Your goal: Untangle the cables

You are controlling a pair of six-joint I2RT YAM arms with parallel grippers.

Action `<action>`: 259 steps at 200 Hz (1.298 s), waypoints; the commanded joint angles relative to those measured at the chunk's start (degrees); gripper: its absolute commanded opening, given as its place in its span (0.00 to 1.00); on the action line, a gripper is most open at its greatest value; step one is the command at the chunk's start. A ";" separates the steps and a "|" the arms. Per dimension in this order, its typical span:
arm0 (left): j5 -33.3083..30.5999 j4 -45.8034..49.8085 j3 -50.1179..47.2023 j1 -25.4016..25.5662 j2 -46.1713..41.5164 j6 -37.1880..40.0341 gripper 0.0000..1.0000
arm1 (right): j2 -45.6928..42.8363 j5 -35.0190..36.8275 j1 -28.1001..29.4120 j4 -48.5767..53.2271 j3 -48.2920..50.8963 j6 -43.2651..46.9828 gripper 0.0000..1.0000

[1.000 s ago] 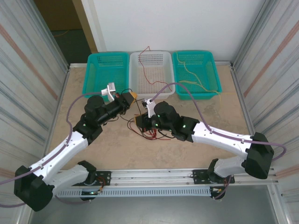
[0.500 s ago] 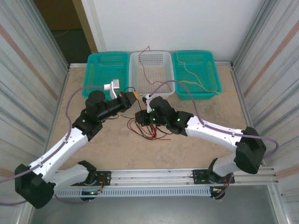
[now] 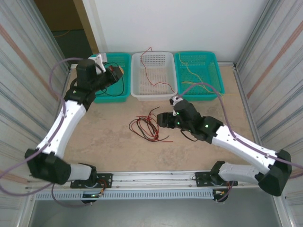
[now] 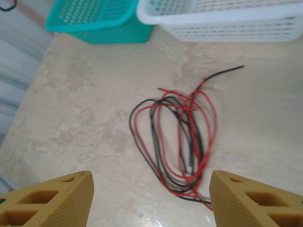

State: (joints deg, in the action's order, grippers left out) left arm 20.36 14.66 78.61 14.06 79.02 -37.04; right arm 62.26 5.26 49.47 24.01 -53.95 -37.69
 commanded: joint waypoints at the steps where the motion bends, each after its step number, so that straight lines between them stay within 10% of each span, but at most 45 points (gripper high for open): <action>1: 2.48 3.96 7.84 -1.52 6.12 7.48 0.00 | -2.03 1.60 -0.62 4.09 2.24 0.51 0.65; 64: -6.19 18.68 30.97 -4.57 27.45 16.09 0.00 | -1.01 2.34 -1.79 5.92 2.63 1.69 0.64; 98: -3.41 20.10 29.56 -4.77 30.08 17.44 0.52 | 2.18 -0.79 -5.00 5.06 3.08 3.00 0.68; 173: -13.98 16.52 2.07 7.01 0.59 17.01 0.62 | 28.24 -7.76 -8.30 -0.30 -6.31 5.85 0.50; 259: -9.06 9.57 -32.87 19.23 -28.61 0.20 0.61 | 46.68 -4.91 -9.03 -0.66 -17.63 4.77 0.34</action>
State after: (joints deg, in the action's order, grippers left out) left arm 10.92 26.41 50.11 30.94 53.06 -31.31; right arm 106.80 -1.15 41.10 21.17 -69.78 -32.40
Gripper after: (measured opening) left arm 0.605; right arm 0.367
